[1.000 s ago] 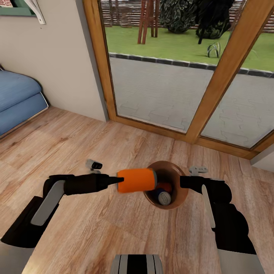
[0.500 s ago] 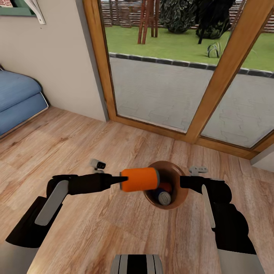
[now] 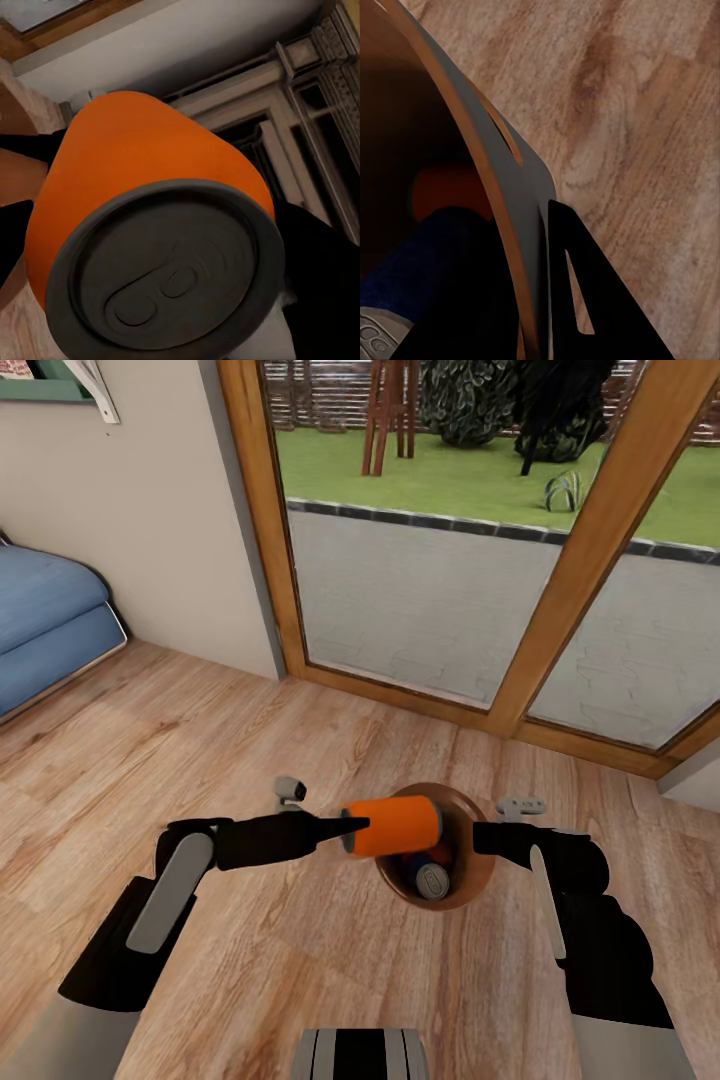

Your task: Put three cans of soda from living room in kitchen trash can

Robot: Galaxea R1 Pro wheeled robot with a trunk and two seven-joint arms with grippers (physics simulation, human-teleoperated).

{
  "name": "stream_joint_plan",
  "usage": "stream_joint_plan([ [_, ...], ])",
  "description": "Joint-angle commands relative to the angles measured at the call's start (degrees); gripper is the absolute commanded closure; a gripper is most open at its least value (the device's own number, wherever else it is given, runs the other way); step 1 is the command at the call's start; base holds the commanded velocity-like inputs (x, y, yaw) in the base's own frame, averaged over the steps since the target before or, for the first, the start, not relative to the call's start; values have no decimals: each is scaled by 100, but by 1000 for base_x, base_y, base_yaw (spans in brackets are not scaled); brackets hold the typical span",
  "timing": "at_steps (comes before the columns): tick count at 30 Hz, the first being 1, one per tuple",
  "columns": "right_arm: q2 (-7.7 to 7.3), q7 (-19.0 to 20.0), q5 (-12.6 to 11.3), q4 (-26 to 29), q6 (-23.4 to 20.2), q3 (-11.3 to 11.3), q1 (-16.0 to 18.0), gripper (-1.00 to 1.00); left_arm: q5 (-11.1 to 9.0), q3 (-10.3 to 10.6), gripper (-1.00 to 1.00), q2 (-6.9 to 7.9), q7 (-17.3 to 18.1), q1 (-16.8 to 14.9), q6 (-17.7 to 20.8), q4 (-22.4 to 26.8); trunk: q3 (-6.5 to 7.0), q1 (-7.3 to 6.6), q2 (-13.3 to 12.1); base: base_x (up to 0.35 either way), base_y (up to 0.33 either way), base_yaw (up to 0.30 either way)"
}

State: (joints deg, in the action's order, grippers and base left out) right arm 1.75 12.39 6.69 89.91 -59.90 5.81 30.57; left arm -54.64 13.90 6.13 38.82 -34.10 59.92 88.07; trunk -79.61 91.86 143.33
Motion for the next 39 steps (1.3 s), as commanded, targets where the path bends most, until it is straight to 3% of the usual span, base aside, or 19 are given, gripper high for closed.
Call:
stream_joint_plan([
  [1, 1, 35, -124, 1, -10, -1, 2, 100, -5, 3, 100, -70, -116, 0, 2, 0, 0, -1, 0, 0, 0, 0],
  [4, 1, 35, -124, 4, -10, -1, 2, 100, -3, 7, 100, -173, -286, 0, 2, 0, 0, -1, 0, 0, 0, 0],
  [9, 1, 35, -124, 6, -10, -1, 2, 100, 5, 8, 100, -208, -421, 0, 2, 8, 0, -1, 0, 0, 0, 0],
  [13, 1, 35, -124, 2, -10, -1, 2, 100, 7, 74, 100, -337, -1004, 0, 2, 16, 0, -1, 0, 0, 0, 0],
  [20, 1, 35, -124, 3, -10, -1, 2, 100, 15, 140, 100, -451, -1585, 0, -1, 23, 0, -1, 0, 0, 0, 0],
  [23, 1, 35, -124, 2, -10, -1, 2, 100, 15, 181, 100, -663, -2129, 0, -1, 25, 0, -1, 0, 0, 0, 0],
  [24, 1, 35, -124, 2, -10, -1, 2, 100, 15, 330, 100, -755, -2382, 0, -5, 26, 0, -1, 0, 0, 0, 0],
  [27, 1, 35, -124, 5, -10, -1, 2, 100, 22, 399, 100, -787, -2560, 0, -6, 26, 0, -1, 0, 0, 0, 0],
  [31, 1, 35, -124, 5, -10, -1, 2, 100, 16, 447, 100, -922, -3074, 0, -7, 26, 0, -1, 0, 0, 0, 0],
  [32, 1, 35, -124, 2, -10, -1, 2, 100, 16, 544, 100, -977, -3217, 0, -7, 26, 0, -1, 0, 0, 0, 0],
  [39, 1, 35, -124, 0, -10, -1, 2, 100, 23, 658, 100, -1034, -3441, 0, -18, 26, 0, -1, 0, 0, 0, 0],
])
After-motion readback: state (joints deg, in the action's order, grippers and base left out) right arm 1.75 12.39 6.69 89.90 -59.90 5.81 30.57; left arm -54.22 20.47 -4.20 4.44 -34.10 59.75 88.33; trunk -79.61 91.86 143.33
